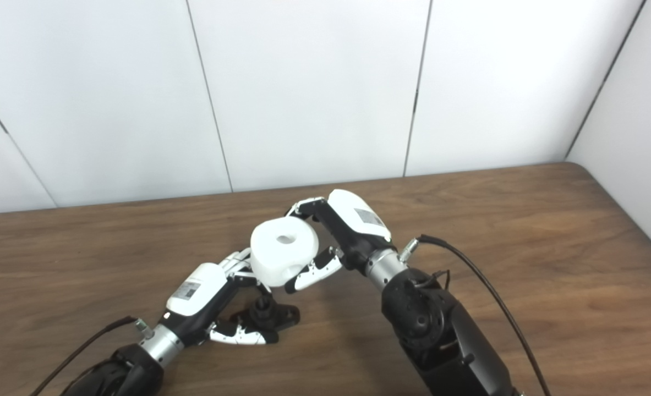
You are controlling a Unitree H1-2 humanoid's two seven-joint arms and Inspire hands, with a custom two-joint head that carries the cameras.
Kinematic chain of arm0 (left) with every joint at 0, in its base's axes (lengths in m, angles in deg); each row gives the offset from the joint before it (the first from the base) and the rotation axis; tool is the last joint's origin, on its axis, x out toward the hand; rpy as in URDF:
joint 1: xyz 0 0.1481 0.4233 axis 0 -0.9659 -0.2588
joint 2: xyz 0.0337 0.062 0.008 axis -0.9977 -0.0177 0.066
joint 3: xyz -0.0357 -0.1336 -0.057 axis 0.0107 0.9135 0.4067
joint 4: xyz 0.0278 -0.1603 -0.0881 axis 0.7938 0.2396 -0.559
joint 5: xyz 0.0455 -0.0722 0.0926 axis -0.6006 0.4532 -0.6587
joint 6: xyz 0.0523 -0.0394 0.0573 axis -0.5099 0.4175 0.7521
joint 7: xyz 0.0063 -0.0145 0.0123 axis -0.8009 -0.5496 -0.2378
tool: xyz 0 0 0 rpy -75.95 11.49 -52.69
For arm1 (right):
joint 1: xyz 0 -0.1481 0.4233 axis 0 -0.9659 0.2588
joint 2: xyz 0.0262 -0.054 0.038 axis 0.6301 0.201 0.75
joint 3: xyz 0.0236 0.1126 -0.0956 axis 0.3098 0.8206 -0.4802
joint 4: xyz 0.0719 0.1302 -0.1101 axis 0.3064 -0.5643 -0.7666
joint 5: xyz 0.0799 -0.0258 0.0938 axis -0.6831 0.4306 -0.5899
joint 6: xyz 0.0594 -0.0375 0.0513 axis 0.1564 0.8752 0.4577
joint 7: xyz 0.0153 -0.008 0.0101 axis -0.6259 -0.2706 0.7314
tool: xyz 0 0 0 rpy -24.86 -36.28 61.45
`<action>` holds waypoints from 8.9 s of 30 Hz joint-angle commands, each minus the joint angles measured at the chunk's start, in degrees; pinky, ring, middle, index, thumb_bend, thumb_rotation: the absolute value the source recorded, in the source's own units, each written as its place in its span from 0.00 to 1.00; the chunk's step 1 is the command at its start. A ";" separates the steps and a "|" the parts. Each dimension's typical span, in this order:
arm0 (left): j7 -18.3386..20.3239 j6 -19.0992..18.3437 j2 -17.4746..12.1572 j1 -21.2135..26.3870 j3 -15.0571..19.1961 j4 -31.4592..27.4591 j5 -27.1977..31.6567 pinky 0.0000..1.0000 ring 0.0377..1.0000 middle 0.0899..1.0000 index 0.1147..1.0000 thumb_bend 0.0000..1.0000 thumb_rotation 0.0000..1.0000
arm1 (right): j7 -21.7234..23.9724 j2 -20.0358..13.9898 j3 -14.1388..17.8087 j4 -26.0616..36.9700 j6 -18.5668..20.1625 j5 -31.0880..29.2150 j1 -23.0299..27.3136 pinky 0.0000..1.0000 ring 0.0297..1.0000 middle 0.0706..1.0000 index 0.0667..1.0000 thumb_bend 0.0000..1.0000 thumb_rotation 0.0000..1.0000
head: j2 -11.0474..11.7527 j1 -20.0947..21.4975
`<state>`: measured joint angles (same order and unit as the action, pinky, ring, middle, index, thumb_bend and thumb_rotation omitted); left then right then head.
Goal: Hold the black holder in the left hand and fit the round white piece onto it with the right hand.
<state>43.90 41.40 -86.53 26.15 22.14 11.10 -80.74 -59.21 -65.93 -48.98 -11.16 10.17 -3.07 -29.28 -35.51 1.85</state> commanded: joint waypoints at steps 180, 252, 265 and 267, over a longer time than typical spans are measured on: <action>10.23 -8.69 1.12 -9.95 -5.94 -0.61 -2.78 0.95 0.96 0.90 0.42 0.52 0.06 | 3.79 -7.14 -2.07 -5.97 -32.17 15.45 11.60 0.82 0.75 0.72 0.44 0.52 0.14 | -7.46 -2.96; 10.58 -10.62 2.25 -8.76 -6.07 -0.34 -3.00 0.96 0.96 0.91 0.42 0.52 0.06 | 6.17 -10.71 -5.35 -8.86 -37.14 14.40 10.27 0.81 0.73 0.70 0.44 0.52 0.14 | -7.53 -3.67; 10.43 -10.72 2.46 -8.86 -6.23 -0.55 -3.22 0.95 0.96 0.91 0.42 0.52 0.06 | 8.53 -7.25 -6.23 -6.53 -36.33 13.72 13.17 0.81 0.75 0.70 0.44 0.52 0.14 | -7.85 -3.87; 10.65 -11.00 2.48 -8.75 -6.41 -0.61 -3.54 0.96 0.96 0.91 0.42 0.52 0.06 | 9.40 -6.70 -6.33 -6.10 -36.15 13.83 13.63 0.82 0.75 0.71 0.44 0.52 0.14 | -7.94 -3.98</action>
<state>44.76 33.38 -84.72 23.51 21.73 5.45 -80.30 -50.52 -72.91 -55.37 -20.33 -25.26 11.76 -19.36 -43.42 -2.11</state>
